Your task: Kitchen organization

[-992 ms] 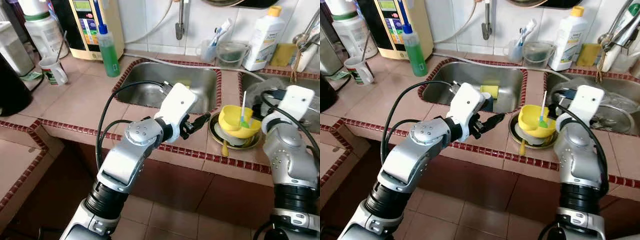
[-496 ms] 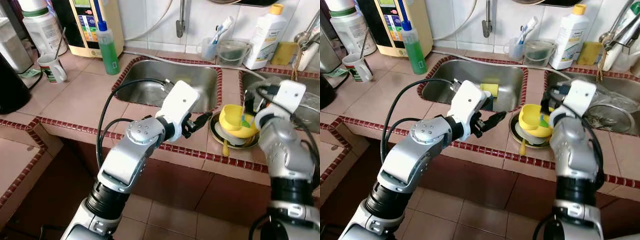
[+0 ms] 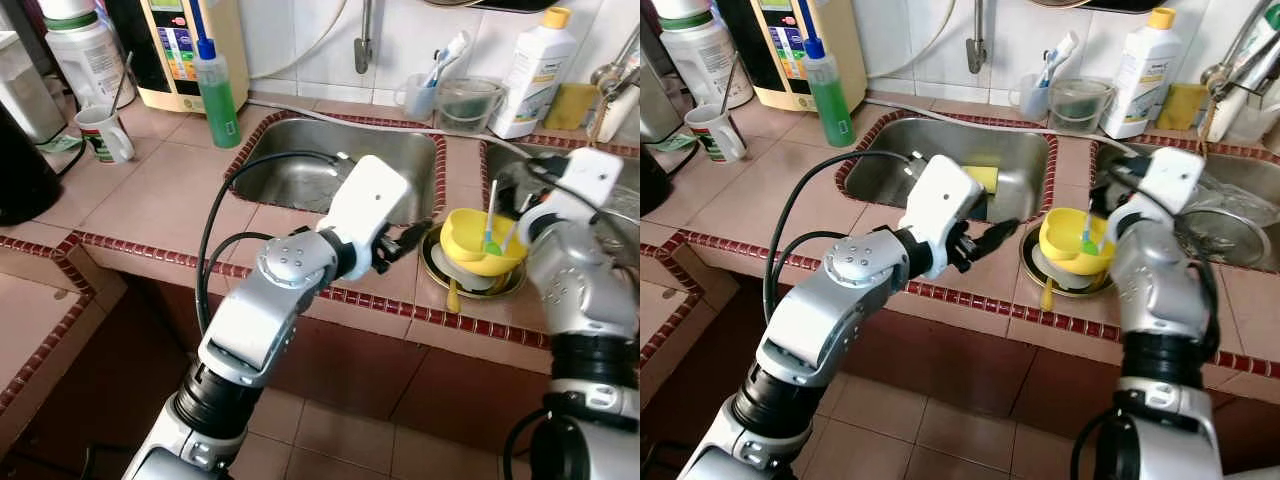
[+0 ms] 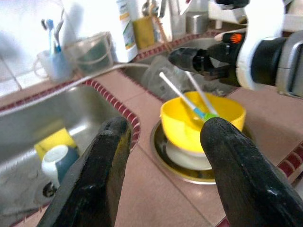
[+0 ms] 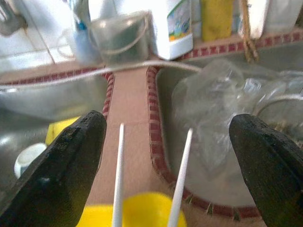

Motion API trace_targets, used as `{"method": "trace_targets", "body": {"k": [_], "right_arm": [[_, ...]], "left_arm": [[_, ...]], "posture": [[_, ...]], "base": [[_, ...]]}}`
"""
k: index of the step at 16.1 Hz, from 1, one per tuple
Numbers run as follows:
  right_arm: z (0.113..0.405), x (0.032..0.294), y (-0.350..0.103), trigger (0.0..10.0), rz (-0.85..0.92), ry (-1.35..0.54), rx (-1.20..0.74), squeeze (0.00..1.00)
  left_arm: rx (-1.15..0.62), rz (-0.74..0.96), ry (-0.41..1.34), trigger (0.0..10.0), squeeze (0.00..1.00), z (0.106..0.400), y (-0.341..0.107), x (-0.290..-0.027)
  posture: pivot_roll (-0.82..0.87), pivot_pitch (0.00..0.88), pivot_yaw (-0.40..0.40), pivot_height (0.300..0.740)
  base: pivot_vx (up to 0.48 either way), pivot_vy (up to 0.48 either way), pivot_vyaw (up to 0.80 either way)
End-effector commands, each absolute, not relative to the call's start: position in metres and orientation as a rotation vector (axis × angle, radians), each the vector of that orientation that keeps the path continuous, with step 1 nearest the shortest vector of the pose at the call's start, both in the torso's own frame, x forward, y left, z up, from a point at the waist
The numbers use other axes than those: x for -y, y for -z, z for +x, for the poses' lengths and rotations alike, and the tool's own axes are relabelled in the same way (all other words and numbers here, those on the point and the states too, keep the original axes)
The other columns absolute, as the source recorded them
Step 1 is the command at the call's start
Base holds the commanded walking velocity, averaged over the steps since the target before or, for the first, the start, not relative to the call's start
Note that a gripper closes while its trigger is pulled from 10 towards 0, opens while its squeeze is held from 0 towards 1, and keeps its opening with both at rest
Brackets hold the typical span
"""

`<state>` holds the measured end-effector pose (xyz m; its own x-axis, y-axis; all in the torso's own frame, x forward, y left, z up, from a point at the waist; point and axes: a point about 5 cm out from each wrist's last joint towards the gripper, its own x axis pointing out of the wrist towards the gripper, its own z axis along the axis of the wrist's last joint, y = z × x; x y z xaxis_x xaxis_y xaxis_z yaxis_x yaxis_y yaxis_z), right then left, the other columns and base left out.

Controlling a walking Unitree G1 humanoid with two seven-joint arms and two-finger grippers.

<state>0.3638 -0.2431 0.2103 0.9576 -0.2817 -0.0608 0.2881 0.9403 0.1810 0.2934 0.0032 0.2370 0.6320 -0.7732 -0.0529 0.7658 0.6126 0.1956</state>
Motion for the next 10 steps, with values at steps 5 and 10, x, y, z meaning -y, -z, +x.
{"method": "trace_targets", "body": {"k": [5,10], "right_arm": [[0.353,0.253,-0.202,9.2,0.244,0.339,-0.041,0.0],[0.342,0.262,-0.187,7.6,0.281,0.402,-0.061,0.0]], "left_arm": [[0.037,0.225,0.929,10.0,0.0,0.286,-0.237,0.001],[0.017,0.236,0.948,10.0,0.0,0.282,-0.235,0.002]], "posture": [[-0.12,0.106,0.032,0.74],[-0.12,0.125,0.051,0.74]], "base": [[0.0,0.0,0.0],[0.0,0.0,0.0]]}}
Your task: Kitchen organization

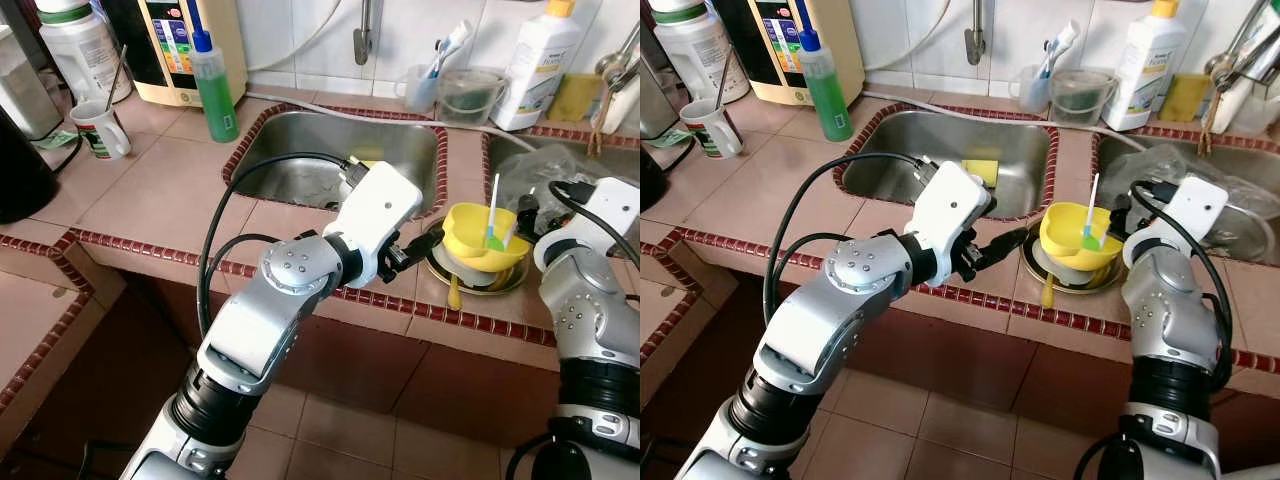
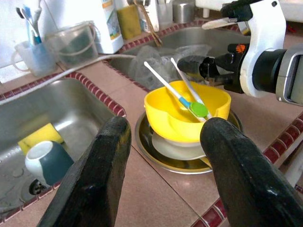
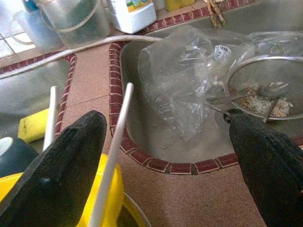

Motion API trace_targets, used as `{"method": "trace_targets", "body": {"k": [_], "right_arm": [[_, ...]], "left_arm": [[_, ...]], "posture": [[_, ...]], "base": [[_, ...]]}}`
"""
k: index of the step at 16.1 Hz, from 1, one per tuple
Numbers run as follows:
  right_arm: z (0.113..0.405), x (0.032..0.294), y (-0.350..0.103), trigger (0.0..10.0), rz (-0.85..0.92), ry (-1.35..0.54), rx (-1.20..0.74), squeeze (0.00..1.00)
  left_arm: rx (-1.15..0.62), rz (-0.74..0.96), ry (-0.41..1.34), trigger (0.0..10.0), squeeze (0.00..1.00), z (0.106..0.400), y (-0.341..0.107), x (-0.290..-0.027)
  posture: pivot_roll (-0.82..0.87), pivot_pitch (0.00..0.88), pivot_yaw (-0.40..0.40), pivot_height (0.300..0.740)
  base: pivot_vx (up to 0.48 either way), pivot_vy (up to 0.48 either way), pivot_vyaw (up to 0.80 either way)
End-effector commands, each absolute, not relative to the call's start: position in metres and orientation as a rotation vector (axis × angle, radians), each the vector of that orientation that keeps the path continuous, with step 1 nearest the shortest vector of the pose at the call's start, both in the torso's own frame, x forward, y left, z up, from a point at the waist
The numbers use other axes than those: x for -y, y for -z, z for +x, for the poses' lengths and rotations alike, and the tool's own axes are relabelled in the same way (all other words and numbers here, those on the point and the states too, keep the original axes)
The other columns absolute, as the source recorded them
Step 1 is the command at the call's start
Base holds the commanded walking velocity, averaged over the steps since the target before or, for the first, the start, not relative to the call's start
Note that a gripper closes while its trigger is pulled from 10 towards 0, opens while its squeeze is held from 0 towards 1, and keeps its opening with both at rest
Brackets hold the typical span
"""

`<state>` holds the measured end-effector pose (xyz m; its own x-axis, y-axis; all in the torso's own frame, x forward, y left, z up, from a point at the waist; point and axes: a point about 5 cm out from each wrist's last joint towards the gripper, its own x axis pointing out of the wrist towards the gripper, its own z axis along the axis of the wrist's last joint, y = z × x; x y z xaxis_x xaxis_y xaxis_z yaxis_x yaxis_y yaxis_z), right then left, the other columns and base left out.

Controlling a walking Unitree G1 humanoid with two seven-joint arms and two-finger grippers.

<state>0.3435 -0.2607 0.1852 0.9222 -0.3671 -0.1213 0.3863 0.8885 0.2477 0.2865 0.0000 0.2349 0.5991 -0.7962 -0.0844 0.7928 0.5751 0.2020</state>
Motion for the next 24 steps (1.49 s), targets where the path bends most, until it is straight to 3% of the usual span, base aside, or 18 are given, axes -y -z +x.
{"method": "trace_targets", "body": {"k": [1,3,14,17,18,23,24], "right_arm": [[0.341,0.262,-0.187,8.7,0.281,0.408,-0.056,0.0],[0.34,0.263,-0.191,10.0,0.294,0.413,-0.036,0.0],[0.348,0.269,-0.215,10.0,0.349,0.407,0.047,0.0],[0.352,0.27,-0.212,9.6,0.388,0.408,0.008,0.0],[0.355,0.271,-0.21,8.9,0.387,0.404,-0.006,0.0],[0.366,0.267,-0.212,9.3,0.404,0.329,-0.033,0.0],[0.37,0.267,-0.214,9.9,0.406,0.297,-0.027,0.0]], "left_arm": [[0.017,0.238,0.952,10.0,0.0,0.281,-0.235,0.002],[0.017,0.235,0.95,10.0,0.0,0.281,-0.236,0.003],[0.009,0.223,0.94,10.0,0.0,0.279,-0.239,0.006],[0.008,0.22,0.934,10.0,0.0,0.278,-0.239,0.007],[0.011,0.218,0.931,10.0,0.0,0.277,-0.24,0.007],[0.02,0.227,0.926,10.0,0.0,0.276,-0.24,0.003],[0.021,0.222,0.92,10.0,0.0,0.277,-0.24,0.003]], "posture": [[-0.12,0.126,0.054,0.74],[-0.13,0.136,0.06,0.74],[-0.11,0.164,0.07,0.74],[-0.1,0.16,0.067,0.74],[-0.1,0.155,0.065,0.74],[-0.09,0.153,0.054,0.74],[-0.08,0.157,0.049,0.74]], "base": [[0.0,0.0,0.0],[0.0,0.0,0.0],[0.0,0.0,0.0],[0.0,0.0,0.0],[0.0,0.0,0.0],[0.0,0.0,0.0],[0.0,0.0,0.0]]}}
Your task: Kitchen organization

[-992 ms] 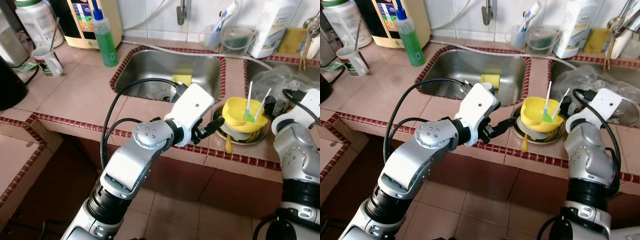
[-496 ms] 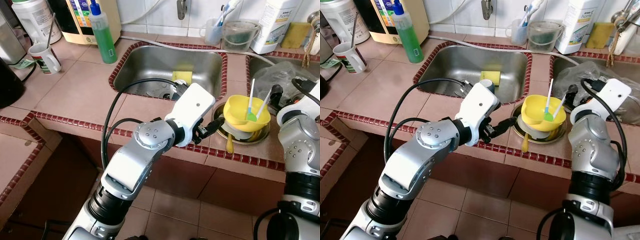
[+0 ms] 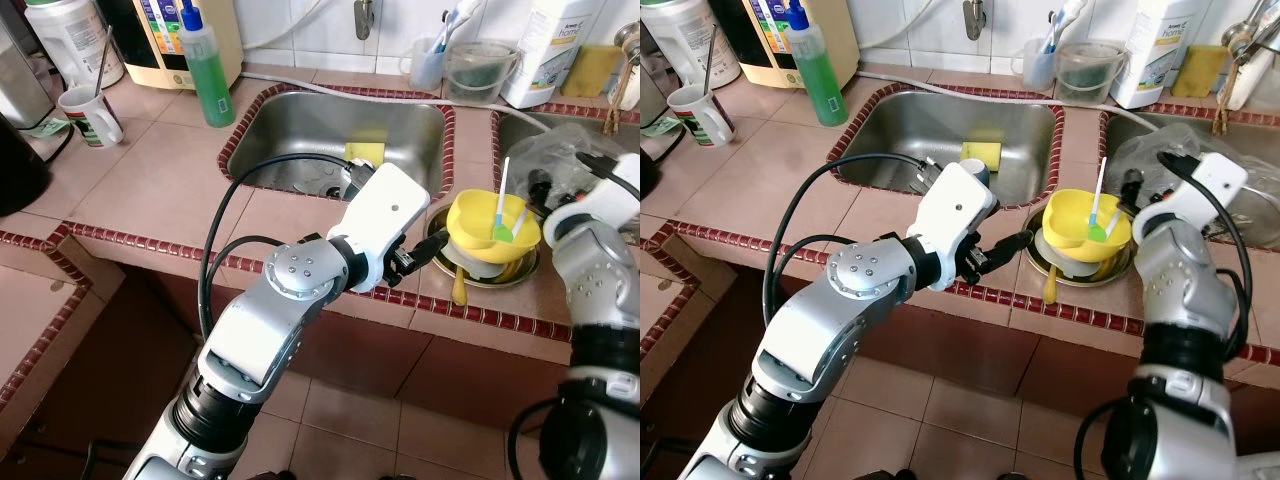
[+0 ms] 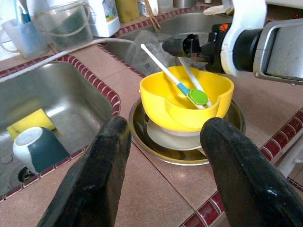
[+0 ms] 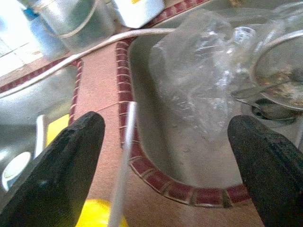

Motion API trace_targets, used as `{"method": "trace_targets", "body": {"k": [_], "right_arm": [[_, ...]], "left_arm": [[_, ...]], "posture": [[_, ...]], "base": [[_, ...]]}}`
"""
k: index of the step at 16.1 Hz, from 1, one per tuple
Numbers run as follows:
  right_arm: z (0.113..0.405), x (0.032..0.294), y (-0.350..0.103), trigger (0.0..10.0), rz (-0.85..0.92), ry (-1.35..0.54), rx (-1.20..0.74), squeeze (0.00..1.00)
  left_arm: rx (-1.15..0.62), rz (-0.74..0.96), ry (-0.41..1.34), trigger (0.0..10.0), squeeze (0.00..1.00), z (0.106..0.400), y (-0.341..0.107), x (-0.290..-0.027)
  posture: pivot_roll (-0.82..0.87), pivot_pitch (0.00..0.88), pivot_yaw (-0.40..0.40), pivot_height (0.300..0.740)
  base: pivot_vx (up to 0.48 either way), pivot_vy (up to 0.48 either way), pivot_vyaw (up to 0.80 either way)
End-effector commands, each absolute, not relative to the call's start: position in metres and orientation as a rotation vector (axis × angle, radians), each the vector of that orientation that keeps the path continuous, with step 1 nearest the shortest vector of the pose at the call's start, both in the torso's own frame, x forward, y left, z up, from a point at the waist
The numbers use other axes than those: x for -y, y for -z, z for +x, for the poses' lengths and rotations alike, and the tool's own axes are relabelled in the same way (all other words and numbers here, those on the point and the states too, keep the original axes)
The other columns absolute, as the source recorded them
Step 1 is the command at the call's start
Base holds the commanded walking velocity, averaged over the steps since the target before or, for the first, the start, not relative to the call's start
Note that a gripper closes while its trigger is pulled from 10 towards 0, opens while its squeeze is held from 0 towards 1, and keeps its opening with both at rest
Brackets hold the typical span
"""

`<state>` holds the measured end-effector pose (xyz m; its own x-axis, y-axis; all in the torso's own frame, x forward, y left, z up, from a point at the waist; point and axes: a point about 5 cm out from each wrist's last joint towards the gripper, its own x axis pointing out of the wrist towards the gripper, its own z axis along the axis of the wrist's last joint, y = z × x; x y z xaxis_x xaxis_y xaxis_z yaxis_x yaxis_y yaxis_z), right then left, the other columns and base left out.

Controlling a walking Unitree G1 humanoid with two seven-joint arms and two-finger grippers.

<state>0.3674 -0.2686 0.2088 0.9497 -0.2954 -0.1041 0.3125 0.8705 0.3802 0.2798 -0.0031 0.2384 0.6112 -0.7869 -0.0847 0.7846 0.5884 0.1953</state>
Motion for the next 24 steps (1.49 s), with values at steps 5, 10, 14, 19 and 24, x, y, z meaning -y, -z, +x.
{"method": "trace_targets", "body": {"k": [5,10,14,19,24], "right_arm": [[0.377,0.271,-0.215,3.5,0.469,0.26,-0.063,0.0],[0.378,0.276,-0.214,0.0,0.501,0.266,-0.087,0.0],[0.379,0.276,-0.213,0.0,0.522,0.254,-0.082,0.0],[0.381,0.275,-0.215,0.0,0.539,0.241,-0.086,0.0],[0.382,0.274,-0.216,0.0,0.547,0.23,-0.08,0.0]], "left_arm": [[0.027,0.216,0.91,10.0,0.0,0.276,-0.242,0.005],[0.036,0.212,0.895,10.0,0.0,0.277,-0.244,0.005],[0.046,0.209,0.886,10.0,0.0,0.277,-0.245,0.005],[0.049,0.207,0.885,10.0,0.0,0.276,-0.246,0.006],[0.055,0.205,0.877,10.0,0.0,0.277,-0.246,0.007]], "posture": [[-0.08,0.16,0.042,0.74],[-0.08,0.162,0.035,0.74],[-0.08,0.162,0.033,0.74],[-0.08,0.163,0.031,0.74],[-0.07,0.161,0.027,0.74]], "base": [[0.0,0.0,0.0],[0.0,0.0,0.0],[0.0,0.0,0.0],[0.0,0.0,0.0],[0.0,0.0,0.0]]}}
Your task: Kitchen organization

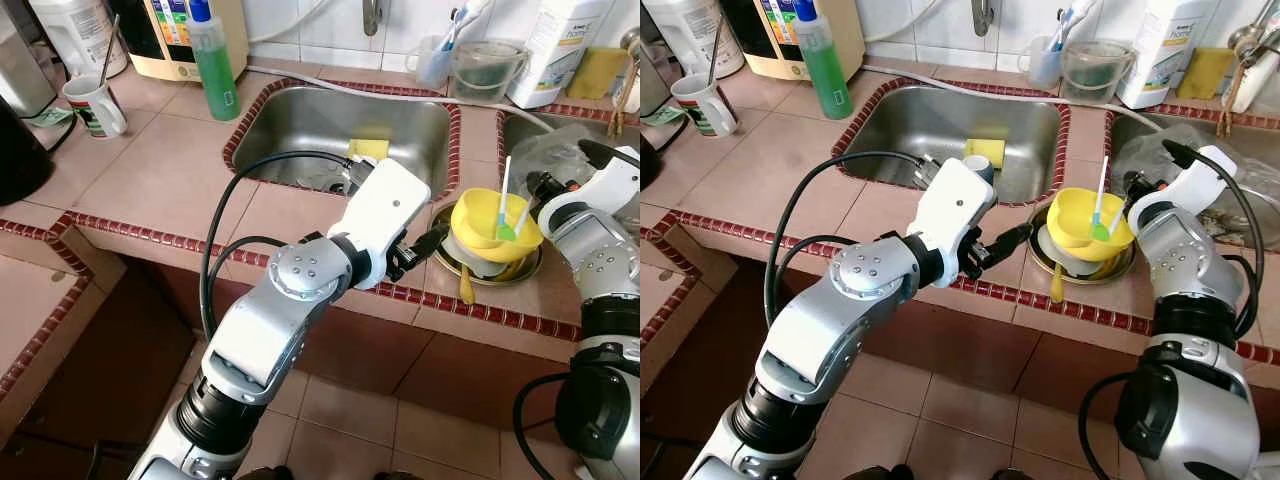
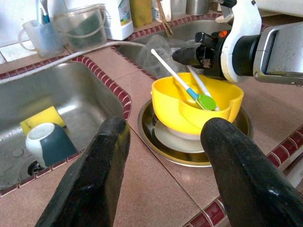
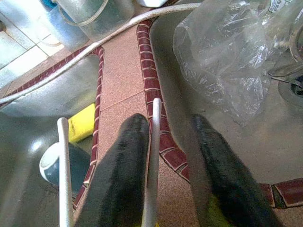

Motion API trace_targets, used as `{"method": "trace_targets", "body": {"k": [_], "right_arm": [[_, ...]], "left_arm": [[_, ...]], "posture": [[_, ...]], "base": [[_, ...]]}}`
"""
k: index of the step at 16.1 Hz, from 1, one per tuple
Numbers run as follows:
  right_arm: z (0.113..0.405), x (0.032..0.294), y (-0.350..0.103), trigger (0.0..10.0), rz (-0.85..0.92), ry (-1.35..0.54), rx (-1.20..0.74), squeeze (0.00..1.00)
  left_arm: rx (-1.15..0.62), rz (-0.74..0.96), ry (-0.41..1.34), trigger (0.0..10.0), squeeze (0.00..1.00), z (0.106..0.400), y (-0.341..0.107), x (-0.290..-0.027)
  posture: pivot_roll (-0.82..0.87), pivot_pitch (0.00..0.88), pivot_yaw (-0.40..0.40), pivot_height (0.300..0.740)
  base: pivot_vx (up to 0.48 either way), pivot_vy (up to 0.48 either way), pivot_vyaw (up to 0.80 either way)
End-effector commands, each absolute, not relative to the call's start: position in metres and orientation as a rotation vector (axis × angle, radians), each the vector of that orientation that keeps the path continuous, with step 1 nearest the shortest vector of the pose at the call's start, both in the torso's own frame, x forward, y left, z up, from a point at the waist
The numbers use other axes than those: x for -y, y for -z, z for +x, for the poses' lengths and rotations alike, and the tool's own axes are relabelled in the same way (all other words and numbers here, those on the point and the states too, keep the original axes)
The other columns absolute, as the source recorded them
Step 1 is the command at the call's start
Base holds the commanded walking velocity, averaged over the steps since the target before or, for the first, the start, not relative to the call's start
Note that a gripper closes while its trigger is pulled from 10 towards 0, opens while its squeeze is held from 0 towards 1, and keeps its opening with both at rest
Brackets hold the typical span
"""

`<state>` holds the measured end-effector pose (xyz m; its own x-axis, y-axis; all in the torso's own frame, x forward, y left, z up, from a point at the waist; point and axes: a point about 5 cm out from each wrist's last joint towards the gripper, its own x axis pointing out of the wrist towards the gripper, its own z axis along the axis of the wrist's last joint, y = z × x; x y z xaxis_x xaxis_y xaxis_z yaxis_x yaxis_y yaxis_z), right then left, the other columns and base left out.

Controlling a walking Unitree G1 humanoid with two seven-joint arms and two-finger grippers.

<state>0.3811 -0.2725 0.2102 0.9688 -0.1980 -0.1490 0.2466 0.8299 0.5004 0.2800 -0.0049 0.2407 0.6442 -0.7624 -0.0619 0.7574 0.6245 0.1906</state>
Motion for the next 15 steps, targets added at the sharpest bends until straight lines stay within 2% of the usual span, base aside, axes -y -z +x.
{"method": "trace_targets", "body": {"k": [1,13,14,15], "right_arm": [[0.382,0.274,-0.217,0.0,0.546,0.228,-0.079,0.0],[0.386,0.273,-0.225,0.0,0.575,0.196,-0.06,0.0],[0.386,0.272,-0.226,0.5,0.591,0.174,-0.066,0.0],[0.386,0.271,-0.23,6.8,0.629,0.139,-0.048,0.0]], "left_arm": [[0.056,0.204,0.876,10.0,0.0,0.277,-0.246,0.007],[0.073,0.199,0.877,10.0,0.0,0.277,-0.248,0.011],[0.076,0.2,0.874,10.0,0.0,0.278,-0.248,0.011],[0.078,0.199,0.872,10.0,0.0,0.278,-0.249,0.011]], "posture": [[-0.07,0.161,0.027,0.74],[-0.08,0.136,0.024,0.74],[-0.08,0.137,0.022,0.74],[-0.08,0.134,0.021,0.74]], "base": [[0.0,0.0,0.0],[0.0,0.0,0.0],[0.0,0.0,0.0],[0.0,0.0,0.0]]}}
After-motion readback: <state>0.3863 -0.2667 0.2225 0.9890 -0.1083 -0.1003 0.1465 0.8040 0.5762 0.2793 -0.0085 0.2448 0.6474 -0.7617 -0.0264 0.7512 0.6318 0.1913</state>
